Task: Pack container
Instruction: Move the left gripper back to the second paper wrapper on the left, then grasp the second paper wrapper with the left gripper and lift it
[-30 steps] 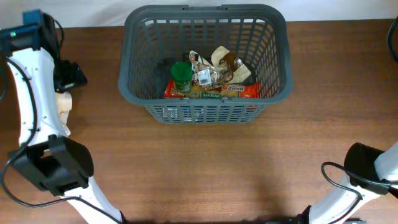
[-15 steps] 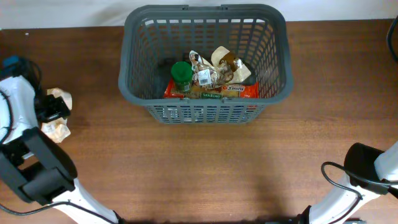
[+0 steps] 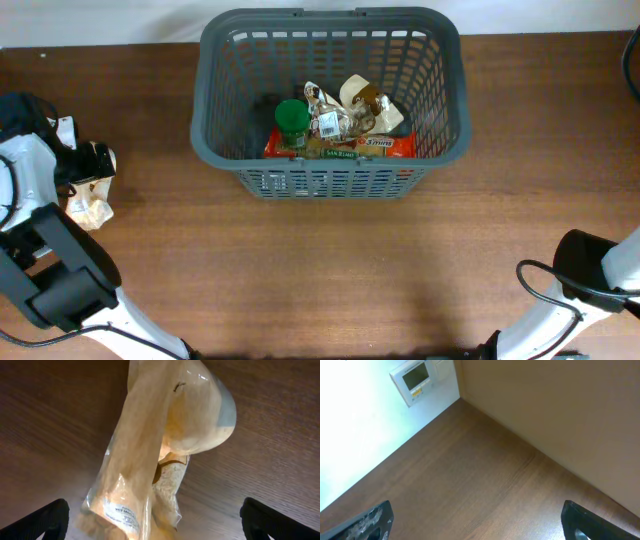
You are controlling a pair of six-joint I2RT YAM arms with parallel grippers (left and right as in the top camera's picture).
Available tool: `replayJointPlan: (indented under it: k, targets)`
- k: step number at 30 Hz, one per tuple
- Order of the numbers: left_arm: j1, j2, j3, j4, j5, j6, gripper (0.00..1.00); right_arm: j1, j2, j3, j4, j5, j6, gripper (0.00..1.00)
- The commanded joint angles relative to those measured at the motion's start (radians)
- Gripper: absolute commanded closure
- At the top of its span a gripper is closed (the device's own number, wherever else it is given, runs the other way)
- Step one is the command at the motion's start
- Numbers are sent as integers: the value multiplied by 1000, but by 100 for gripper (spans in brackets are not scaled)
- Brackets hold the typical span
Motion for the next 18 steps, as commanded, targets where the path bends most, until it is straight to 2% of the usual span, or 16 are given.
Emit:
replayJointPlan:
  k: [1, 11, 14, 15, 16, 17, 18]
  targets:
    - [1, 4, -68, 48, 19, 42, 1, -3, 2, 0, -6, 15, 6, 1]
    - [1, 5, -324, 266, 19, 42, 1, -3, 2, 0, -6, 15, 6, 1]
    - [1, 5, -351, 282, 19, 42, 0, -3, 2, 0, -6, 15, 6, 1]
    - [1, 5, -351, 281, 19, 42, 11, -3, 2, 0, -6, 15, 6, 1]
    - [1, 5, -351, 281, 19, 42, 30, -3, 2, 0, -6, 15, 6, 1]
    - [1, 5, -351, 281, 19, 42, 64, -3, 2, 0, -6, 15, 6, 1]
    - [1, 5, -351, 281, 19, 42, 85, -3, 2, 0, -6, 15, 6, 1]
